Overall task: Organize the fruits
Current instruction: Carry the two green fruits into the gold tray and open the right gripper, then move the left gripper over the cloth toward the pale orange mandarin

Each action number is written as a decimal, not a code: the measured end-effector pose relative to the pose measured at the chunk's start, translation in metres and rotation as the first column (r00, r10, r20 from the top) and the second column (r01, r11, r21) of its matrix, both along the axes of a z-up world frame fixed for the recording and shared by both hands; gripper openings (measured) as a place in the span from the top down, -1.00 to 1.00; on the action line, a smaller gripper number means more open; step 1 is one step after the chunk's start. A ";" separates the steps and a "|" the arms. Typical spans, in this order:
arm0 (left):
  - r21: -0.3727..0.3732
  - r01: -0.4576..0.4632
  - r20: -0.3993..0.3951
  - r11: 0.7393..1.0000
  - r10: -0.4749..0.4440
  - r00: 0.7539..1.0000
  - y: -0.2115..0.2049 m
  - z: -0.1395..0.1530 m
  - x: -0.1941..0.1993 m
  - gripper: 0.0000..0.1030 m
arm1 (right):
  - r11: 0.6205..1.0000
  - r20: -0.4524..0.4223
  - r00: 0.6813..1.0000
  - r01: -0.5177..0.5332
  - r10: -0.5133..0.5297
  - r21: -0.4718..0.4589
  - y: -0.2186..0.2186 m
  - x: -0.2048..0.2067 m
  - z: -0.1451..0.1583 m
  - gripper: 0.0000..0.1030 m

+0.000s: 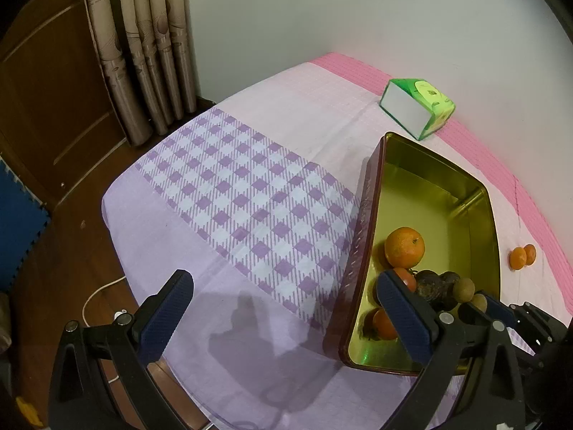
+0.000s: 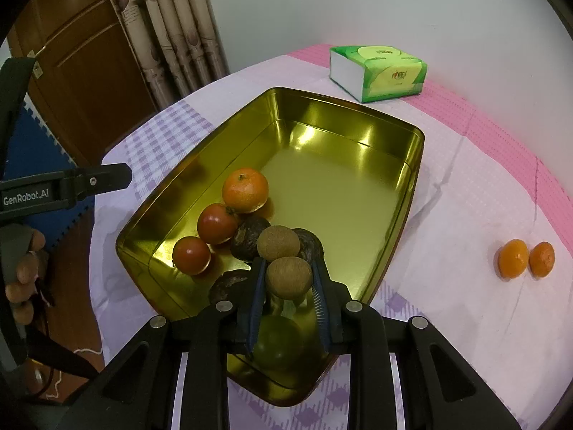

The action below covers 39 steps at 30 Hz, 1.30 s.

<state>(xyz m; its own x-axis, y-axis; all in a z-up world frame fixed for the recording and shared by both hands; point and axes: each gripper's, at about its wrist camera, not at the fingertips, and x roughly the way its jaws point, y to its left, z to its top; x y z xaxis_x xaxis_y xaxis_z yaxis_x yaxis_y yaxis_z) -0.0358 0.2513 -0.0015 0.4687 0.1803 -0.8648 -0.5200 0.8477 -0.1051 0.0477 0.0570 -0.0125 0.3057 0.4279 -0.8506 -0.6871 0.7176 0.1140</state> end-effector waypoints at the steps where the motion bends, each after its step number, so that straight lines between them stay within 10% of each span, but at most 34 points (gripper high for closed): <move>1: 0.001 0.001 -0.002 1.000 -0.001 1.000 0.000 0.000 0.000 -0.97 | 1.000 -0.002 1.000 -0.001 0.001 0.002 0.000 0.000 0.000 0.48; 10: 0.004 0.006 -0.008 1.000 -0.006 1.000 -0.001 -0.002 0.000 -0.97 | 1.000 -0.021 1.000 0.005 -0.005 0.011 -0.002 0.003 -0.001 0.39; 22: 0.012 0.015 -0.009 1.000 -0.015 1.000 -0.001 -0.003 0.001 -0.97 | 0.985 0.043 0.990 0.125 -0.132 0.122 -0.050 0.020 0.026 -0.34; 39: 0.148 0.214 0.065 0.966 -0.225 0.972 -0.062 0.022 0.008 -0.97 | 0.809 0.097 0.808 0.586 -0.581 -0.032 -0.240 0.101 -0.025 -0.67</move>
